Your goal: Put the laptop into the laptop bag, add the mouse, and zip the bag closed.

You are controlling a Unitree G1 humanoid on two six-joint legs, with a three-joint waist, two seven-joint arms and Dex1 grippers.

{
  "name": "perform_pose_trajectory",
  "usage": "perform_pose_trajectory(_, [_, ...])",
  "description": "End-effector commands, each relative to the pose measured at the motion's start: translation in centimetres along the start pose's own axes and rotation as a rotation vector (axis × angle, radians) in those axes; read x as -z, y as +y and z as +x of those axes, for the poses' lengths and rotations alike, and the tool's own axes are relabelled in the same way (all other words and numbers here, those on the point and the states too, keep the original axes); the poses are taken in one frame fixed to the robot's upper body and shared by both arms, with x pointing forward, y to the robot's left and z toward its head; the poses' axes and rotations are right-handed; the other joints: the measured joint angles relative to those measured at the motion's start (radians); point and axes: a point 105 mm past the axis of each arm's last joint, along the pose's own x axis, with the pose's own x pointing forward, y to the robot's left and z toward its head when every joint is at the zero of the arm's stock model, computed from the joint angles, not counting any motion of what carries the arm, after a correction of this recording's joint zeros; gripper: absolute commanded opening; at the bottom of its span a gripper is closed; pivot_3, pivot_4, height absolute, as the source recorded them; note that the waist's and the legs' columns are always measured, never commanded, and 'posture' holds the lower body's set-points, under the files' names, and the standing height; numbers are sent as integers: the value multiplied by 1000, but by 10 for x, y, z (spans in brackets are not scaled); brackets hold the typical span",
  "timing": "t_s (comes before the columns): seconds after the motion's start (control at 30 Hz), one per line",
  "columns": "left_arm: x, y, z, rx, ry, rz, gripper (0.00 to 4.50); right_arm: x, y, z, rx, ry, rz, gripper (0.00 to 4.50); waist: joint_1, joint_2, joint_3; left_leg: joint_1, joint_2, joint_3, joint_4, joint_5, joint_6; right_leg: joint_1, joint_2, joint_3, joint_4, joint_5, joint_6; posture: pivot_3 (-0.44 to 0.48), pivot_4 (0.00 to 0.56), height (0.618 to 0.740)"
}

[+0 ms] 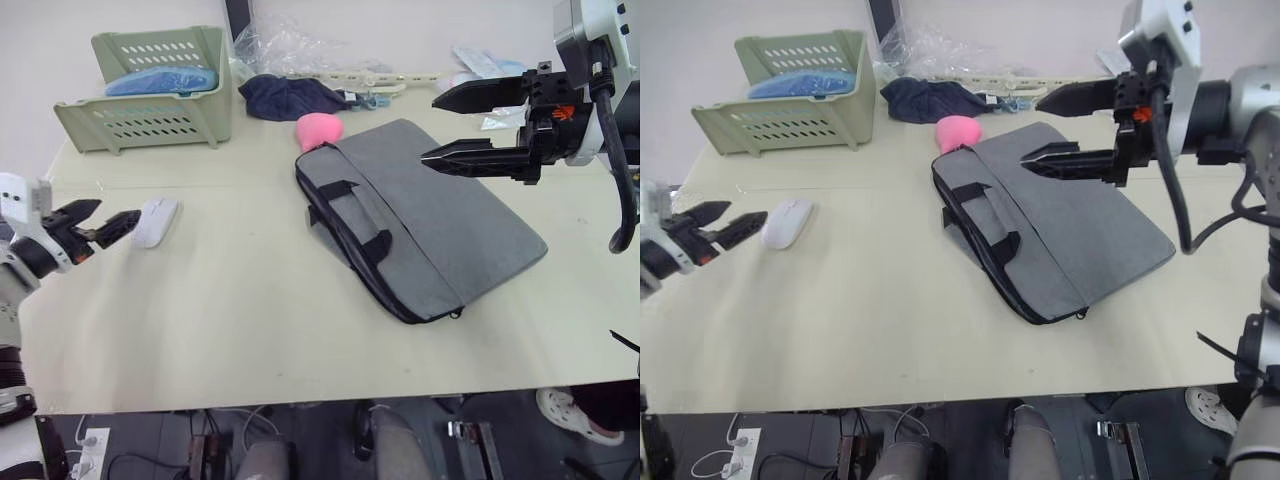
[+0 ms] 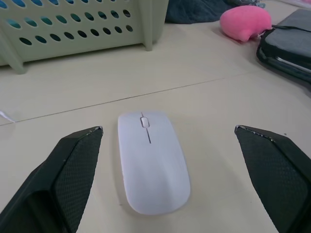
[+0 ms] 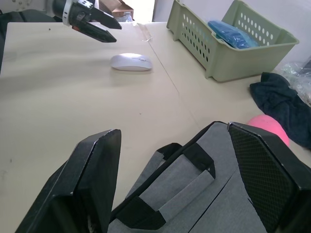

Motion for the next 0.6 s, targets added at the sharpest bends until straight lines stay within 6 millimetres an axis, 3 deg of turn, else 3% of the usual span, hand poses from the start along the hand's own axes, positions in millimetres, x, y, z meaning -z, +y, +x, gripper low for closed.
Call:
perform_pose_trajectory(0.03, [-9,11,1,-92,-43,85,4432,-11,4,-3,5,-19,-39,3836,0,0,0,0,0,0,0,0,0,0,0,0,0,0,0,0,150,740])
perform_pose_trajectory(0.27, [-2,26,13,-206,-86,105,4432,-9,5,-3,6,-24,-22,3836,2,-1,0,0,0,0,1,0,0,0,0,0,1,0,0,0,150,740])
perform_pose_trajectory(0.6, [8,2,46,-120,-107,63,4432,-9,7,-1,-4,-26,-14,3836,0,-1,-1,0,-1,-1,1,0,1,0,-1,-1,1,1,1,0,150,740])
